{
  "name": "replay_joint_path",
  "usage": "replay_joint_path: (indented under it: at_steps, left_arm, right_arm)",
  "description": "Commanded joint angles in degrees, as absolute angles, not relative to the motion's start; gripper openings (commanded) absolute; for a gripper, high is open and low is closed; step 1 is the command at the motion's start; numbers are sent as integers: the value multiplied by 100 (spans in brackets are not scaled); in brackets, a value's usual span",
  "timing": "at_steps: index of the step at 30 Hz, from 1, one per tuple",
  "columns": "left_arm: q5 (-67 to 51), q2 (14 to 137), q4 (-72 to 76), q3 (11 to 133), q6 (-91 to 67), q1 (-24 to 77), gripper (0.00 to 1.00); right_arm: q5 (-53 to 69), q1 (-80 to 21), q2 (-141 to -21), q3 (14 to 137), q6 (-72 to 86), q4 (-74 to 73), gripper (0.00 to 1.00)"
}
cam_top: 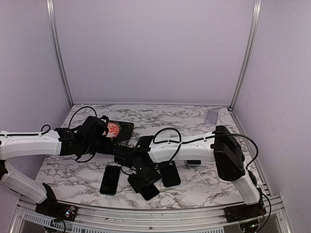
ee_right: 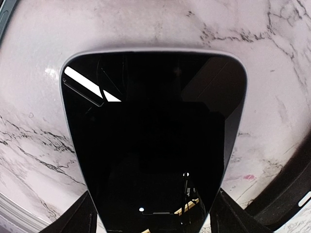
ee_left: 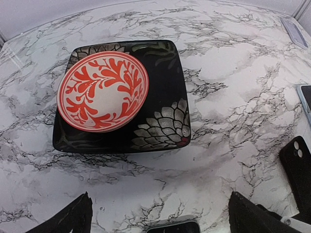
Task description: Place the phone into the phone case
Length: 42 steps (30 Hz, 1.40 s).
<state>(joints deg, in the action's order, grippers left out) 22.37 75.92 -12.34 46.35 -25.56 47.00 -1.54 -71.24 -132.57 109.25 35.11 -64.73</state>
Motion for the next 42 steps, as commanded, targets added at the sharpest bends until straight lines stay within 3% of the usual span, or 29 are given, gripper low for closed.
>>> replay_joint_path:
  at_steps: [1,12,24,27,36,42]
  left_arm:
    - [2329,7497,-1440,4531,-2681,4547,99]
    - [1822,7191,-1472,4610,-2839,4467,99]
    - [1271,7299,-1485,4859,-2773,4468,99]
    - [1288,7329,-1485,4869,-2769,4466,99]
    - [1294,7403,-1488,4878,-2734,4470,99]
    - [1235,7509,-1485,4887,-2725,4466,99]
  right_arm:
    - [-366,-7164,-13378,10644,3528,-6380,53]
    - [-821,-7159,-12429,9977,3557,-5156,21]
    - [-1195,-6967,-11368,8841,3813,-3789,9]
    - [-1465,-6944,-11063,8581,3883,-3451,0]
    - [-2747,-6841,-10296,7604,5034,-3612,0]
    - [-2975,-6838,-10044,6915,5470,-3117,0]
